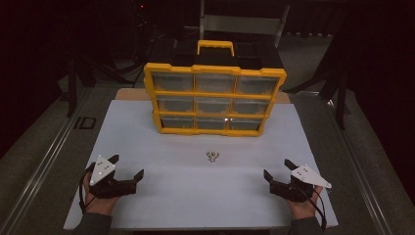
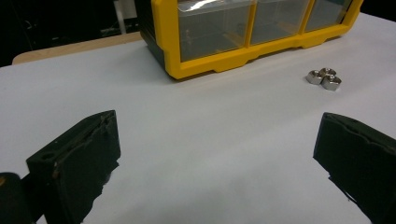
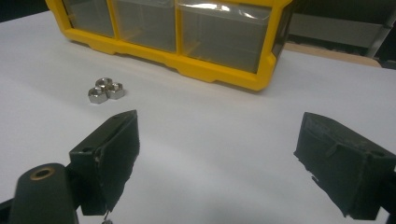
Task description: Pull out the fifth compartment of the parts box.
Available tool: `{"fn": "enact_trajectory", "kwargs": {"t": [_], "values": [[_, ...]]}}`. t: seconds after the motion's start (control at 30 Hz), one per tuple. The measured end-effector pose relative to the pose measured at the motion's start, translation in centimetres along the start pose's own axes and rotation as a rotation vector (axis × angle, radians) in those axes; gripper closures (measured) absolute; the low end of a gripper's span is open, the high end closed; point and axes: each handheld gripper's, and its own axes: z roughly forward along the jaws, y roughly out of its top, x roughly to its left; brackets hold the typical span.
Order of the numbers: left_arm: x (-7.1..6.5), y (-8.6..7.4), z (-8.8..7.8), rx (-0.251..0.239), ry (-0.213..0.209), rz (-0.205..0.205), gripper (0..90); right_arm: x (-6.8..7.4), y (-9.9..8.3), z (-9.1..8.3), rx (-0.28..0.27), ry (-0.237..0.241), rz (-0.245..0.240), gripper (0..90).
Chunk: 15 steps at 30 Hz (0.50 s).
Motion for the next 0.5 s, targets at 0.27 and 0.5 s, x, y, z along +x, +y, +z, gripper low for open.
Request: {"fn": "enact_trajectory", "kwargs": {"t": [0.27,0.5], "values": [[-0.05,-0.03,0.36,0.008,0.004,0.011,0.6,0.05,0.03,0.05,-0.004,0.001,-0.005,13.5],[-0.05,0.01,0.46,0.008,0.005,0.014,0.6,0.3,0.21,0.19,-0.004,0.01,0.0,13.7]]}}
